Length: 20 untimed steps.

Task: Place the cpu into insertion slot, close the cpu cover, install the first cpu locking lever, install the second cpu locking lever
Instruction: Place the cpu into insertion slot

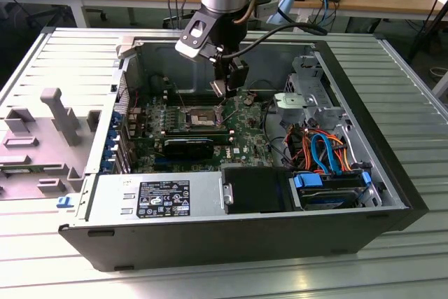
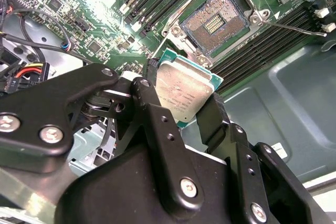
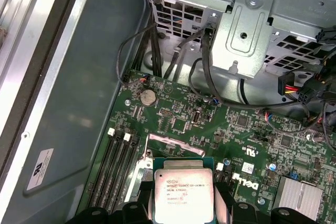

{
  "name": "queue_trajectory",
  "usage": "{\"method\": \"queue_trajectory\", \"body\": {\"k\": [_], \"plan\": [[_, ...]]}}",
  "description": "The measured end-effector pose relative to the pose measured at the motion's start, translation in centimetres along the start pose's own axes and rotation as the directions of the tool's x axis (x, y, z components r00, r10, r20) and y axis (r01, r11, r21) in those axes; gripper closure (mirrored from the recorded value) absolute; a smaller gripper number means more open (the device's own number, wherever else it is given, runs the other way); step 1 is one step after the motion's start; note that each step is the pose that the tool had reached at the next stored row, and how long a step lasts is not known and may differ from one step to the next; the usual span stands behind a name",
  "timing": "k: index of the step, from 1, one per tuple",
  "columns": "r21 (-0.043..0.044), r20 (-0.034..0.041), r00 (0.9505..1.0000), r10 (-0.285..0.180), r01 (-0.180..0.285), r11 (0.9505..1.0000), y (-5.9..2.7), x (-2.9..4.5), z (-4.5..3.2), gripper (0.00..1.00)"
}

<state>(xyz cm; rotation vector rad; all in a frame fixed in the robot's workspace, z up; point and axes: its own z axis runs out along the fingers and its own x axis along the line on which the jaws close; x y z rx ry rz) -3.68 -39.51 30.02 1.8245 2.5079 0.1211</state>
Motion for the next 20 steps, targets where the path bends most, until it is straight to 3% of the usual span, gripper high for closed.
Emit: {"method": "queue_trajectory", "body": {"k": [20], "plan": [[-0.0002, 0.0015, 0.9999, 0.016, -0.016, 0.9999, -0.01, 0.0, 0.11, 0.46]]}}
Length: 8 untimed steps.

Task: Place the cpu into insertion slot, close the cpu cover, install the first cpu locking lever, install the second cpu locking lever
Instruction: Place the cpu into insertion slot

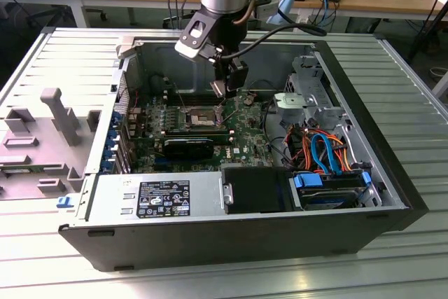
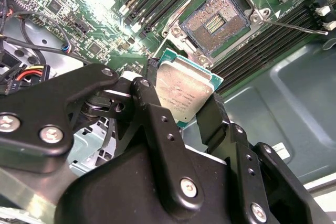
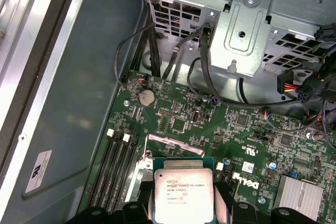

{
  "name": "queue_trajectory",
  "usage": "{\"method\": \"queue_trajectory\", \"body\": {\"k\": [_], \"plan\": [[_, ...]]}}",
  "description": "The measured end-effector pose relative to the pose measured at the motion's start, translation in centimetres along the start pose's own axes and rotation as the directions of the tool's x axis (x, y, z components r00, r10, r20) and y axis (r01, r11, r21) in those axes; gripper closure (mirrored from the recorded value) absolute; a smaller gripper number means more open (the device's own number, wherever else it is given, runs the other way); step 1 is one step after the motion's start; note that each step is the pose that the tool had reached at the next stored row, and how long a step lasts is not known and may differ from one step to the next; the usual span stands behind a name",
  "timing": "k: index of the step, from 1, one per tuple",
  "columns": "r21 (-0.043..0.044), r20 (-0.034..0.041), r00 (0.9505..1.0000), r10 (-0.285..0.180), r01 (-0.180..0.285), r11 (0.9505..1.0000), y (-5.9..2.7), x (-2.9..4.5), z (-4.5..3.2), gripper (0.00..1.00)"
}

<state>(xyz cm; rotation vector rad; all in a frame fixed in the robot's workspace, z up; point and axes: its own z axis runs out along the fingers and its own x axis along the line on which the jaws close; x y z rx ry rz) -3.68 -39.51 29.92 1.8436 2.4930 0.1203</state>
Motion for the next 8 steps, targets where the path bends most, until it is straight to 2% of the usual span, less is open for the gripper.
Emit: {"method": "queue_trajectory", "body": {"k": [8], "plan": [[-0.0004, 0.0019, 0.9998, 0.022, -0.022, 0.9998, 0.0, 0.0, 0.03, 0.46]]}}
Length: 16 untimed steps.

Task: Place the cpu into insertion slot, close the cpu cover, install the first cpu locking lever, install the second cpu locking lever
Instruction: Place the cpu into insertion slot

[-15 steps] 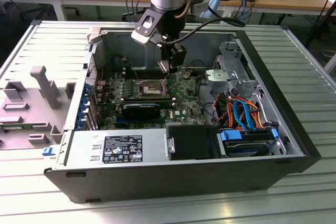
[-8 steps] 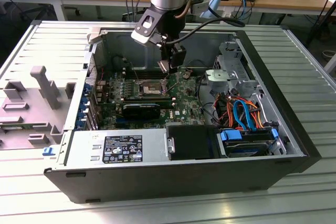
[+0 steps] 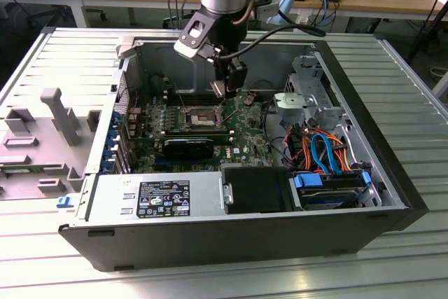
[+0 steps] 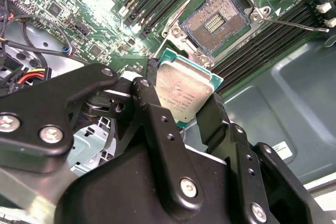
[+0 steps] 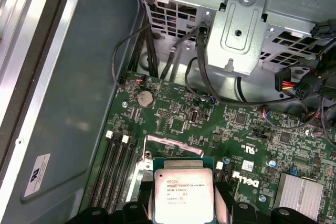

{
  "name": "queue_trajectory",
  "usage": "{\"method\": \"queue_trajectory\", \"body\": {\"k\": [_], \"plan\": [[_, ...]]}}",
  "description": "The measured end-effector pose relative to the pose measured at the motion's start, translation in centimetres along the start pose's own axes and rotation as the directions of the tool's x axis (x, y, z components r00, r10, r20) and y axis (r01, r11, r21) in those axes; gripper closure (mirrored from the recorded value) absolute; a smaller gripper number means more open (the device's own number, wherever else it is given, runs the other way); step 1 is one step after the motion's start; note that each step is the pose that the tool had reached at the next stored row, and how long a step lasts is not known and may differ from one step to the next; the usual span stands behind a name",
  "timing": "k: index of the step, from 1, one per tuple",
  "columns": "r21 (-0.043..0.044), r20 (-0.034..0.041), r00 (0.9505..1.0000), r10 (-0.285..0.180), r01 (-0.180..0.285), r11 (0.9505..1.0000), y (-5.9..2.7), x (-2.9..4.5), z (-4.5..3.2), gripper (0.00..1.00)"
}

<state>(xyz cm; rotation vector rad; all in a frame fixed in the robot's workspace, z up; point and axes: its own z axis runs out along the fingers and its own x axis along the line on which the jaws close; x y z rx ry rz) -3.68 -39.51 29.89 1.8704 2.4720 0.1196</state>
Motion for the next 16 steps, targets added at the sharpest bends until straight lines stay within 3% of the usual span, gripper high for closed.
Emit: {"method": "queue_trajectory", "body": {"k": [16], "plan": [[-0.0004, 0.0023, 0.9996, 0.027, -0.027, 0.9996, 0.0, 0.0, 0.05, 0.46]]}}
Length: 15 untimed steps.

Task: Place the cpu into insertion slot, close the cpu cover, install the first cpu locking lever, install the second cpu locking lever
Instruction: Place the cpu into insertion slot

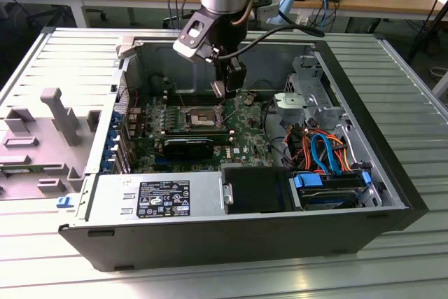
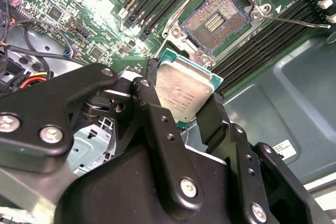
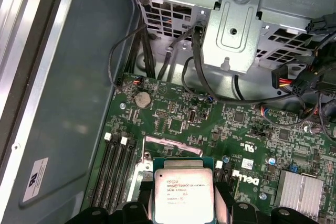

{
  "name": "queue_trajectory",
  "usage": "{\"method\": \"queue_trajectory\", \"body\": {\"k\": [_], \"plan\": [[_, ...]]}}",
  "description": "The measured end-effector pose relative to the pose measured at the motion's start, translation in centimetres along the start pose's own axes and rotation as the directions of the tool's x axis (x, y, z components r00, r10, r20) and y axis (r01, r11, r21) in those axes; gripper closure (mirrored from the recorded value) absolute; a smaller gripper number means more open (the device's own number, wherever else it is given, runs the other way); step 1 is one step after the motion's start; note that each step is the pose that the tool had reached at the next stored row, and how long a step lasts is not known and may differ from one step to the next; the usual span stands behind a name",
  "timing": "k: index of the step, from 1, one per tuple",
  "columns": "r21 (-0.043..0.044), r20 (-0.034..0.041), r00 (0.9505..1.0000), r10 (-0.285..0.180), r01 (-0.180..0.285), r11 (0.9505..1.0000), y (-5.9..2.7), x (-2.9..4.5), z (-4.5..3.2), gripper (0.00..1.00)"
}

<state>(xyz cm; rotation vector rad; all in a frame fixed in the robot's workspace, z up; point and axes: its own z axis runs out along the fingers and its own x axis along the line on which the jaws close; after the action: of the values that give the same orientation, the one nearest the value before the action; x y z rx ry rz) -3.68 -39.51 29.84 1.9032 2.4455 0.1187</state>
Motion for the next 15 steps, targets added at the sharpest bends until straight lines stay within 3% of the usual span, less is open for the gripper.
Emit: {"method": "queue_trajectory", "body": {"k": [15], "plan": [[-0.0003, 0.0015, 0.9998, 0.018, -0.018, 0.9998, 0.0, 0.0, 0.04, 0.46]]}}
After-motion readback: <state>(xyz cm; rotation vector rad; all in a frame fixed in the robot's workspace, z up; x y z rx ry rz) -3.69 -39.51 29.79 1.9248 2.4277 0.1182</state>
